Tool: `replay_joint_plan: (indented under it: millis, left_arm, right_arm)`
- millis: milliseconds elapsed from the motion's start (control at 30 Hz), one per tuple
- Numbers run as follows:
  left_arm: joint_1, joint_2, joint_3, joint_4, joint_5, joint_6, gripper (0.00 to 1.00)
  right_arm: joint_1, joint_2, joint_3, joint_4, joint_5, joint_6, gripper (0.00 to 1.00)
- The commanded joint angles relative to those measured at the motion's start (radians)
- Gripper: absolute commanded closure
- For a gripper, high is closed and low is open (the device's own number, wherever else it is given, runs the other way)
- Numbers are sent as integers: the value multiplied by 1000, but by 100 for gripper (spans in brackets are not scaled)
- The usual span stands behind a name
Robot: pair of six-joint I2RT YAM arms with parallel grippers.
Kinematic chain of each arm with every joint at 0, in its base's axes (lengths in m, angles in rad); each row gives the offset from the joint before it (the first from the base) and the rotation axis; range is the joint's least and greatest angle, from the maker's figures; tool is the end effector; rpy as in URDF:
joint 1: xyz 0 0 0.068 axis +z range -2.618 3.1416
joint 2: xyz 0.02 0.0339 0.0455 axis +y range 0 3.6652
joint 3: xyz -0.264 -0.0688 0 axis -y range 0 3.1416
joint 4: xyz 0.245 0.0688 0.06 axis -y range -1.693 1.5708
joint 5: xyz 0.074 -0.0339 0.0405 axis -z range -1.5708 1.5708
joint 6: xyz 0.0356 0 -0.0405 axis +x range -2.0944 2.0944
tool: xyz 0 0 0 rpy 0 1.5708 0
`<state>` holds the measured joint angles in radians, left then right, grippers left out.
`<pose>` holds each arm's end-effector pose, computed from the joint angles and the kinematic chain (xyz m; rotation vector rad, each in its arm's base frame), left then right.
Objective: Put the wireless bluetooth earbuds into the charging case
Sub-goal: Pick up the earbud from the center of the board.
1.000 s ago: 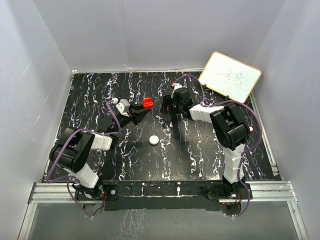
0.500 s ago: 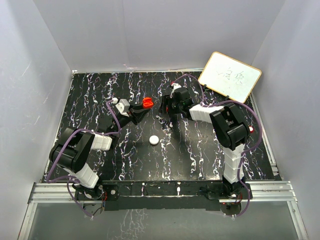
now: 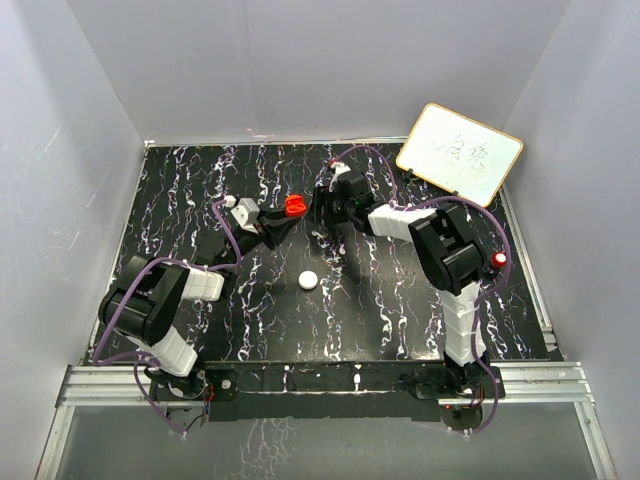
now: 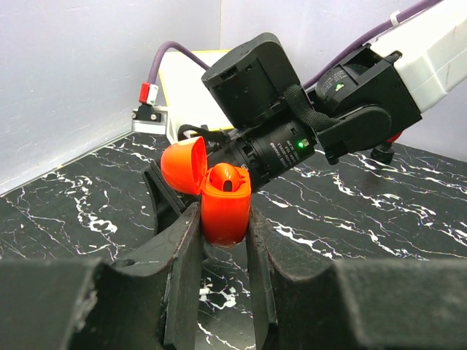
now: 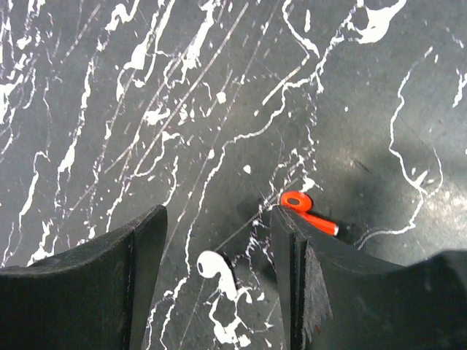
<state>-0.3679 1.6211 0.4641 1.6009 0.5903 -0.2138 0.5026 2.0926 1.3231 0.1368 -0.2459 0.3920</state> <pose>0.2544 -0.1193 0.2215 0.6264 1.0801 -0.8384 0.3962 0.2277 0.1508 -0.2692 2.2738 0.7555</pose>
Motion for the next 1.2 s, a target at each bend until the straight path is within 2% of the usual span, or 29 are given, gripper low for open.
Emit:
replay_joint_plan:
  millis: [0,200,367,767,1167]
  left_arm:
    - [10,-62,-6,186,11,8,100]
    - [21,-80,-15,187,11,8,100]
    - [28,-94,-20,187,7,8,100]
    - [32,-89,-22,186,9,8,100]
    - [33,-88,-24,187,9,10,100]
  right_arm:
    - [1,10,80,45,-5,-6,44]
    - [0,-42,72,24,82,-61,44]
    - [2,-50,100,-63,158,-117,50]
    - [26,-95,79,-95,288,-195,50]
    - [41,-117,117,-234,368,-387,55]
